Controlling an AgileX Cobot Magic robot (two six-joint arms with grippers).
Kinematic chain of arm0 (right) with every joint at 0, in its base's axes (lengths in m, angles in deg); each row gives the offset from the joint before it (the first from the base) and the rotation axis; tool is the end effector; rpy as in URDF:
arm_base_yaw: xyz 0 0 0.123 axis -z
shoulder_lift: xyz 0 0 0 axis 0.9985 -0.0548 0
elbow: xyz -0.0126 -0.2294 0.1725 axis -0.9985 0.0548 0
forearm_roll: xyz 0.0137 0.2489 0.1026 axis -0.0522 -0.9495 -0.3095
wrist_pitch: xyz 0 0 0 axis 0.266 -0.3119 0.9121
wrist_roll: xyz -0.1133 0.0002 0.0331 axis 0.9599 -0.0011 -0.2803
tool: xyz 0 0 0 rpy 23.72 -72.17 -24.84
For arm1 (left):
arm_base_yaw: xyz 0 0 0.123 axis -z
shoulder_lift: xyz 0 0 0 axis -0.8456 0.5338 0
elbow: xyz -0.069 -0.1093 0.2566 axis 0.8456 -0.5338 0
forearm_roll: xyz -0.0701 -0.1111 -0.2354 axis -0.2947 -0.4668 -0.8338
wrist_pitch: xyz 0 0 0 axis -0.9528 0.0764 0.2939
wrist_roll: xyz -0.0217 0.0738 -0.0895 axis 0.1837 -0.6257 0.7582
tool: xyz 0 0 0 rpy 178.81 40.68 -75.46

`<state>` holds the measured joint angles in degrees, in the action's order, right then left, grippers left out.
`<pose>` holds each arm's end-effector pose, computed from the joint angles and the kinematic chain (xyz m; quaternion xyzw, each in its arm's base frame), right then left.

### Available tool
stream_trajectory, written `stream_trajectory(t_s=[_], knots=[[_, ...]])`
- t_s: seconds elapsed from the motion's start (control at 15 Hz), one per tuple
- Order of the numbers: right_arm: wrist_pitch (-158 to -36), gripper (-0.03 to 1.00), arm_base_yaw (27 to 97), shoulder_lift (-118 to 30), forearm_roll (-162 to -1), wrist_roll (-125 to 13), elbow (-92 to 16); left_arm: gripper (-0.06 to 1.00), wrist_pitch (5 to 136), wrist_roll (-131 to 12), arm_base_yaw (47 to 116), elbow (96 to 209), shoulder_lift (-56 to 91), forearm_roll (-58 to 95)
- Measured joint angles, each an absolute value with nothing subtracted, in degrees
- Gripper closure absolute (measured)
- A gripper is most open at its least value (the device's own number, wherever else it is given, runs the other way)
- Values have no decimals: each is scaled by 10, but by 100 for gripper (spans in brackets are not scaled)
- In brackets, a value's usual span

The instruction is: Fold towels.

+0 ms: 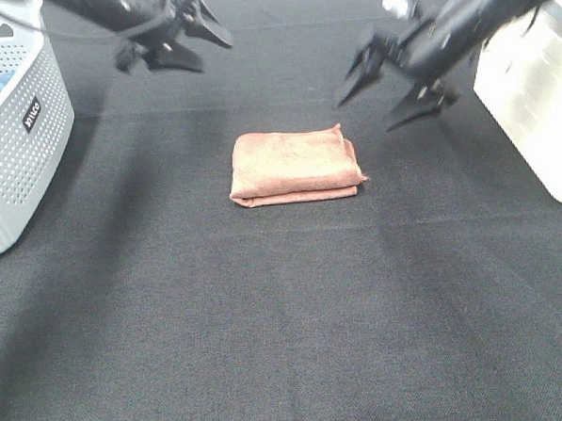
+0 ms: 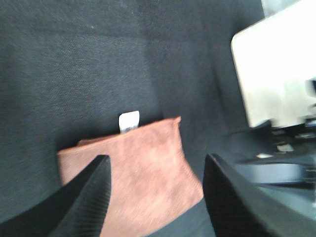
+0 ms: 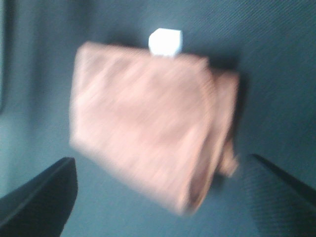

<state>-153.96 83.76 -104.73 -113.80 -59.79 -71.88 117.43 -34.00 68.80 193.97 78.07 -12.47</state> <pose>0.5108 0.0974 0.1604 -0.0711 0.9403 0.3106 0.1195 0.5363 -0.1702 0.2129 0.0028 0.9026 -0.3537 0.2454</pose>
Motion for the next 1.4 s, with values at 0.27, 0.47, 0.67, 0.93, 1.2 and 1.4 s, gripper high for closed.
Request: stream_trajectory(t_s=[0.27, 0.47, 0.67, 0.93, 1.2, 1.4], knots=[[-1568, 12, 834, -949, -1061, -666, -718, 40, 1268, -332, 688, 1940, 688, 13], [-1569, 12, 810, -846, -944, -708, -675, 40, 1354, -281, 695, 1940, 609, 176], [-1570, 12, 781, -756, -877, -729, -608, 40, 1361, -243, 721, 1894, 522, 339], [-1571, 12, 741, -589, -861, -730, -456, 40, 1362, -198, 737, 1677, 315, 408], [-1572, 12, 737, -382, -863, -732, -243, 40, 1365, -177, 737, 1362, 46, 411], [-1567, 12, 737, -234, -858, -732, -106, 40, 1366, -177, 737, 1199, -140, 404]])
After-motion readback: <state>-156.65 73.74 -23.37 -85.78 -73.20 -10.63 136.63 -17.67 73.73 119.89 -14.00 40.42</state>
